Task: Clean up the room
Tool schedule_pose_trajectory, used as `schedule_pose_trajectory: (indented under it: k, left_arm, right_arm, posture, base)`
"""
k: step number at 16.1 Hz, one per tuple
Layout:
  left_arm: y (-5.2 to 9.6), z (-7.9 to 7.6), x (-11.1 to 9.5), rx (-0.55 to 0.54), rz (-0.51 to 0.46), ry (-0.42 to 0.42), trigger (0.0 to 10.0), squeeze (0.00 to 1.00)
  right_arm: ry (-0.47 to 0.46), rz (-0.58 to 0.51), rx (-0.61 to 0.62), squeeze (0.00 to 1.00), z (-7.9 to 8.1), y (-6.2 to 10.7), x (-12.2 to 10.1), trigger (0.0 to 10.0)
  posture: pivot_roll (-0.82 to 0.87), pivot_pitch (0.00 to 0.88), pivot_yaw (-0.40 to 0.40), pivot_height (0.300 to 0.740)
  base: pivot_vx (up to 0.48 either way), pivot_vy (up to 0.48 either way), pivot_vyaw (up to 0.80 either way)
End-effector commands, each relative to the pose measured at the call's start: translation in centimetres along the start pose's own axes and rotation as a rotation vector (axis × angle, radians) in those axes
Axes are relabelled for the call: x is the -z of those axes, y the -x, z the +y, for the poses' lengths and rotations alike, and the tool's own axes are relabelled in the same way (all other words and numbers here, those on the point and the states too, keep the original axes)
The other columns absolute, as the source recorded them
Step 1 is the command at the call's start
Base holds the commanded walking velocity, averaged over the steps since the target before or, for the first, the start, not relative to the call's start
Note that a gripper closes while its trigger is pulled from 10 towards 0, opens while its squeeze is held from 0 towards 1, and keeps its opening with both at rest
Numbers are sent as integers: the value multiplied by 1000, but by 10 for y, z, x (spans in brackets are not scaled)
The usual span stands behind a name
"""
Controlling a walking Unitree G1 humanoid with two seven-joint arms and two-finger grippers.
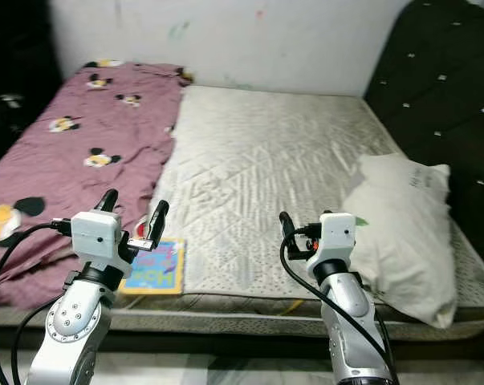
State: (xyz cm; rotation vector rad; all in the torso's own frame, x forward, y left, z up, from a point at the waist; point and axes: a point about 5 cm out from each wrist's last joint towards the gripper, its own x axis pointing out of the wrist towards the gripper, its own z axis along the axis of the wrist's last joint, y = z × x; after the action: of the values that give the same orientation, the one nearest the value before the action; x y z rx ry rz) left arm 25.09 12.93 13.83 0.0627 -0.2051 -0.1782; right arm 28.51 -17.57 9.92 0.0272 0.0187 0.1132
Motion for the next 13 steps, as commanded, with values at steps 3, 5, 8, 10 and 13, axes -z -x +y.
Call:
schedule_pose_trajectory:
  k: [3,5,8,10,13]
  left_arm:
    - [-2,-1,1,5,7,5,10000,0]
    - [-3,-1,1,11,1,2,10000,0]
    - [-3,-1,0,15,-2,2,10000,0]
    - [-3,-1,1,17,1,8,10000,0]
    - [-4,-1,5,7,38,10,10000,0]
  right_arm:
    - [-20,6,50,0,-9,-1,1,10000]
    - [-31,6,70,0,-12,-2,1,10000]
    - [28,12,96,0,-13,-4,0,10000]
    - [57,5,81,0,-12,-5,1,10000]
    - [67,0,126,0,-17,-6,1,10000]
  posture:
    - [-93,36,-70,740]
    - [-94,38,-70,740]
    - [-94,39,-69,740]
    - [-94,39,-69,740]
    - [-94,39,-69,740]
  base:
    - [323,0,0]
    - [345,0,0]
    - [385,0,0]
    - [369,0,0]
    - [213,0,0]
